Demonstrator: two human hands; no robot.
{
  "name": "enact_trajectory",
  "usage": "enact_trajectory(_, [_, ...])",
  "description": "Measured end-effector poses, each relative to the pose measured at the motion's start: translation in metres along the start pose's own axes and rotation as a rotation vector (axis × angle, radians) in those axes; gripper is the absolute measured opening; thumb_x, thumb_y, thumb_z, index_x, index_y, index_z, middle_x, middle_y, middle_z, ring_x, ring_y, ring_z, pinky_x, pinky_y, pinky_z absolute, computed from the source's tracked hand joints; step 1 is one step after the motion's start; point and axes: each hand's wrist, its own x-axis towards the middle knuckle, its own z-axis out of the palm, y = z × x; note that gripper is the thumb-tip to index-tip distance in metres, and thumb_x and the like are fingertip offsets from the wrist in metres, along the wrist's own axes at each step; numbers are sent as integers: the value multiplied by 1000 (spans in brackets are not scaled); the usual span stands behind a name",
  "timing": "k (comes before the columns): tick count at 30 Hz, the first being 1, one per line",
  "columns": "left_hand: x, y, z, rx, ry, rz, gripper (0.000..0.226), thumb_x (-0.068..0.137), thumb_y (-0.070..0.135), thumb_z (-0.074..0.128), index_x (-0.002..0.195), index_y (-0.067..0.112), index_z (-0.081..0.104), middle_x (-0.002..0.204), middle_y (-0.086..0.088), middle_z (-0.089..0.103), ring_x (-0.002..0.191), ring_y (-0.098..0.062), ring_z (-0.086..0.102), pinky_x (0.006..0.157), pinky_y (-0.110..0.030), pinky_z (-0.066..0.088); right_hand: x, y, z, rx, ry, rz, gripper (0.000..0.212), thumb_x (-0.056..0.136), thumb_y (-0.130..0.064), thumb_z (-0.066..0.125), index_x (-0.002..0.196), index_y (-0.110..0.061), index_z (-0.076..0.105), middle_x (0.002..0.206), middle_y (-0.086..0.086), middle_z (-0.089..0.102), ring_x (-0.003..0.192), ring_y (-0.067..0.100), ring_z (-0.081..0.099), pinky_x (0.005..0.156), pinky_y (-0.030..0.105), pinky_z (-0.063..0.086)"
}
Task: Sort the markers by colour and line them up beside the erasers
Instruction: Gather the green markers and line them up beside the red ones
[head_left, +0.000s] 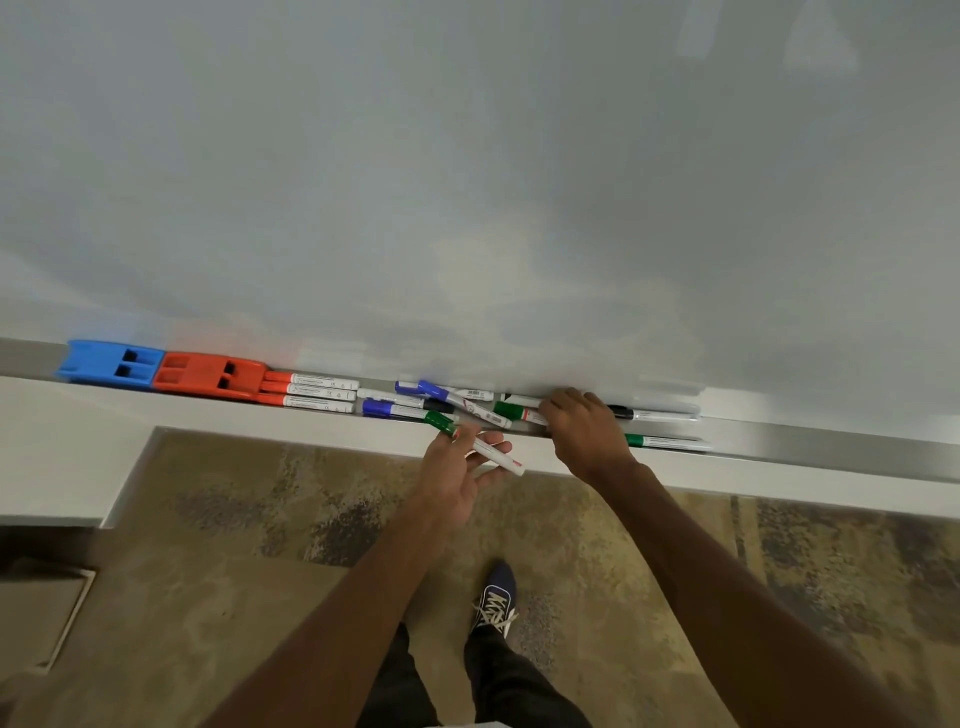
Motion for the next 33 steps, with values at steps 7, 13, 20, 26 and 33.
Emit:
enact_trajectory(7, [6, -9, 14, 69, -100, -9, 32, 102, 18, 45, 128, 1, 50, 131, -17, 61, 121, -34, 58, 87, -56, 54, -14, -1, -4, 198, 167, 128, 14, 73, -15, 69, 87, -13, 71, 85, 5, 65, 86, 29, 59, 72, 40, 44])
enact_trajectory(13, [9, -19, 33, 36, -192, -13, 30, 102, 15, 46, 127, 0, 52, 116, -18, 67, 111, -35, 64, 86, -54, 55, -30, -5, -21, 700, 137, 172, 27, 84, -28, 70, 110, -19, 68, 89, -2, 67, 79, 15, 59, 71, 35, 51])
enact_trajectory(20, [9, -33, 51, 56, -227, -4, 29, 99, 15, 52, 122, -3, 54, 115, -22, 68, 105, -33, 69, 80, -51, 57, -47, 5, -22, 797, 174, 152, 22, 89, -16, 66, 110, -21, 71, 94, -3, 72, 81, 13, 64, 73, 38, 55])
enact_trajectory(26, [17, -48, 61, 29, -138, -10, 18, 97, 12, 55, 112, 2, 54, 111, -22, 69, 104, -37, 68, 79, -55, 58, -64, 33, -22, 694, 210, 219, 21, 91, -13, 62, 108, -18, 73, 98, 0, 71, 84, 14, 65, 78, 31, 55])
enact_trajectory(33, [14, -60, 71, 44, -152, -44, 15, 98, 10, 53, 113, 5, 51, 113, -24, 68, 112, -38, 64, 88, -59, 53, -83, 96, -12, 278, 65, 431, 36, 84, 0, 62, 115, -17, 68, 116, 5, 67, 110, 29, 54, 89, 41, 37])
